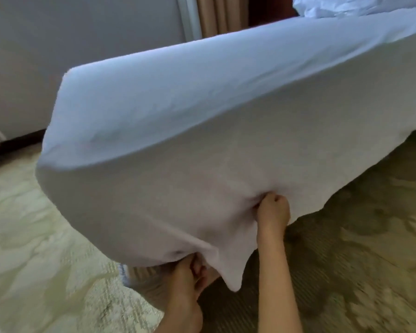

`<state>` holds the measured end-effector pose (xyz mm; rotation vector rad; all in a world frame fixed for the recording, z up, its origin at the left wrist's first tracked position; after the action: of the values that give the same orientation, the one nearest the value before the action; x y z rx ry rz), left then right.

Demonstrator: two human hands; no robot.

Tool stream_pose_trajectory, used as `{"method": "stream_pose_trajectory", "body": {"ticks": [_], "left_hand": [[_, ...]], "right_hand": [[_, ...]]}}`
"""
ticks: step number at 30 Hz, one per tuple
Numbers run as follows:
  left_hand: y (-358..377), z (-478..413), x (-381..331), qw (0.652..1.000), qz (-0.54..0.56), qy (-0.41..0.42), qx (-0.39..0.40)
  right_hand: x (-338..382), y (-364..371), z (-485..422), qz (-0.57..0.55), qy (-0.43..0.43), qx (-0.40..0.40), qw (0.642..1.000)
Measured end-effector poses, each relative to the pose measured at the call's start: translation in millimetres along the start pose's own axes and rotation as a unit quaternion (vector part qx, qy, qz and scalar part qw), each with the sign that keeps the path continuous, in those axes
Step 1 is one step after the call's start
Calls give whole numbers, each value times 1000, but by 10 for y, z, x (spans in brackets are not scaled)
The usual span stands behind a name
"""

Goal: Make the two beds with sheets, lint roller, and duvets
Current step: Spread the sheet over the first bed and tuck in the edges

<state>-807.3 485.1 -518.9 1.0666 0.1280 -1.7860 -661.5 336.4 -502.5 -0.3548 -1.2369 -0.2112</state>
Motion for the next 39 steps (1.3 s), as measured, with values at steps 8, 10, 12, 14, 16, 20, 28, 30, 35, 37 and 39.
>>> {"method": "stream_pose_trajectory", "body": {"ticks": [8,10,12,14,16,20,28,30,35,37,39], "left_hand": [[50,64,-79,999,-25,27,-40],[56,47,-83,999,-31,12,-33],[57,23,-97,999,-18,4,-28],[57,-27,-115,1000,7,-3,-19],[91,-55,-55,999,38,-29,-6],[270,-104,68,992,90,-88,29],[126,457,-136,977,79,-181,84],[-18,519,-188,979,54,-172,94],[-89,556,-142,959,-42,-232,154],[44,532,-101,955,-69,-230,176],[133,438,-32,961,-82,-221,144]], "right_hand": [[49,104,-50,-45,-38,-36,998],[63,119,-69,-33,-55,-67,996],[77,119,-74,-26,-58,-83,995],[61,111,-65,-11,-61,-83,995],[48,90,-58,0,-71,-59,996],[-74,81,-57,-1,-3,34,999],[-185,119,633,203,42,140,968],[-231,159,736,240,60,166,955],[-301,192,878,320,50,222,920],[-296,113,834,353,31,265,897],[-311,5,767,365,41,320,873]]}}
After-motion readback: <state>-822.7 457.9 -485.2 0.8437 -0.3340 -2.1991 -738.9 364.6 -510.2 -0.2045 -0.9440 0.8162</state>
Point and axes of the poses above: each hand's wrist, its own z-axis away from the middle knuckle, its own y-axis out of the palm, x = y × z, the point moved 6 cm from there along -z, towards the middle knuckle, and after that the axes turned 11 degrees about z, right-handed, at the moved point
